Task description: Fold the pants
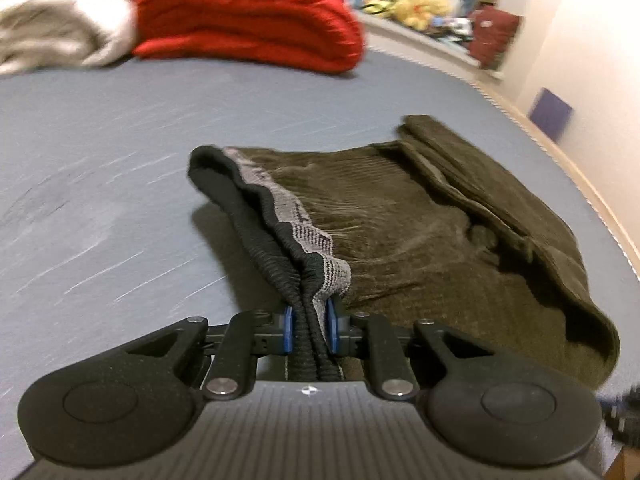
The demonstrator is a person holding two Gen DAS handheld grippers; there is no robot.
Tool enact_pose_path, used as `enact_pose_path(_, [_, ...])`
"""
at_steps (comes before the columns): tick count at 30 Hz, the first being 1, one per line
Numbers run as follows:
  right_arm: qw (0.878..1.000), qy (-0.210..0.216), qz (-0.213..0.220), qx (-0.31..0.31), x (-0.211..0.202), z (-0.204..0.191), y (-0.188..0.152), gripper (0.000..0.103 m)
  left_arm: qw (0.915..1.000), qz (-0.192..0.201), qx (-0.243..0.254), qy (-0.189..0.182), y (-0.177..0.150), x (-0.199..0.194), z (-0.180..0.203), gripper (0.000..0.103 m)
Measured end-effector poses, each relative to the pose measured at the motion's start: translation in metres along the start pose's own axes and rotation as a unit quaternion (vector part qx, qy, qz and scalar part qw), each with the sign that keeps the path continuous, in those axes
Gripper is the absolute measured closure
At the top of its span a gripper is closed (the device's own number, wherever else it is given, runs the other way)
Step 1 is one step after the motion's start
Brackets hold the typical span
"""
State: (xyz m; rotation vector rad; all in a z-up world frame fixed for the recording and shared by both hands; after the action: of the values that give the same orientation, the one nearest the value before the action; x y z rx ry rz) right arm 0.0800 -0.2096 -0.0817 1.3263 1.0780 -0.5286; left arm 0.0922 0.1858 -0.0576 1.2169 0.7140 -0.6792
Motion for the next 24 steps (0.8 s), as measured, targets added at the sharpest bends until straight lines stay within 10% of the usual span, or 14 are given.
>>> enact_pose_path(5, [0.989, 0.108, -0.05, -0.092, -0.012, -0.058, -0.036, 0.103, 0.9985, -0.052, -0.006, 0.018, -0.02, -0.023, -0.04, 0.088])
enact_pose_path(8, [0.982, 0.1, -0.058, -0.15, -0.011, -0.084, -0.053, 0.103, 0.9923, -0.058, 0.03, 0.105, -0.032, -0.029, -0.048, 0.1])
enact_pose_path(15, [0.988, 0.062, 0.009, -0.14, -0.038, -0.081, -0.028, 0.1, 0.9971, 0.014, -0.01, 0.075, -0.019, -0.082, -0.031, 0.072])
enact_pose_path(18, [0.991, 0.039, 0.051, -0.113, -0.059, -0.063, -0.001, 0.082, 0.9989, 0.025, -0.003, 0.039, -0.01, -0.1, 0.0, 0.065])
enact_pose_path(20, [0.992, 0.022, 0.084, -0.094, -0.074, -0.049, 0.019, 0.047, 0.9985, 0.045, 0.019, 0.022, -0.008, -0.108, 0.026, 0.052])
enact_pose_path(24, [0.99, -0.016, 0.129, -0.062, -0.075, -0.017, 0.047, 0.036, 0.9956, 0.071, 0.061, 0.005, -0.023, -0.094, 0.061, 0.045])
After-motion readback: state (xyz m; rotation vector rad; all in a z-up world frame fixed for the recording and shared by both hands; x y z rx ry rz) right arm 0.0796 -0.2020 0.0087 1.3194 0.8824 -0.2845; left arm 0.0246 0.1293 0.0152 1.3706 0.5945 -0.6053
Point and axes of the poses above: each gripper's, at about its wrist camera, not at the fingertips, and x roughly the way its jaws point, z to its right, y to its top, the point moved 3 cm from there along x, roughly the way its jaws point, and after that the axes turned 5 degrees about -z, right-handed, at the moved point
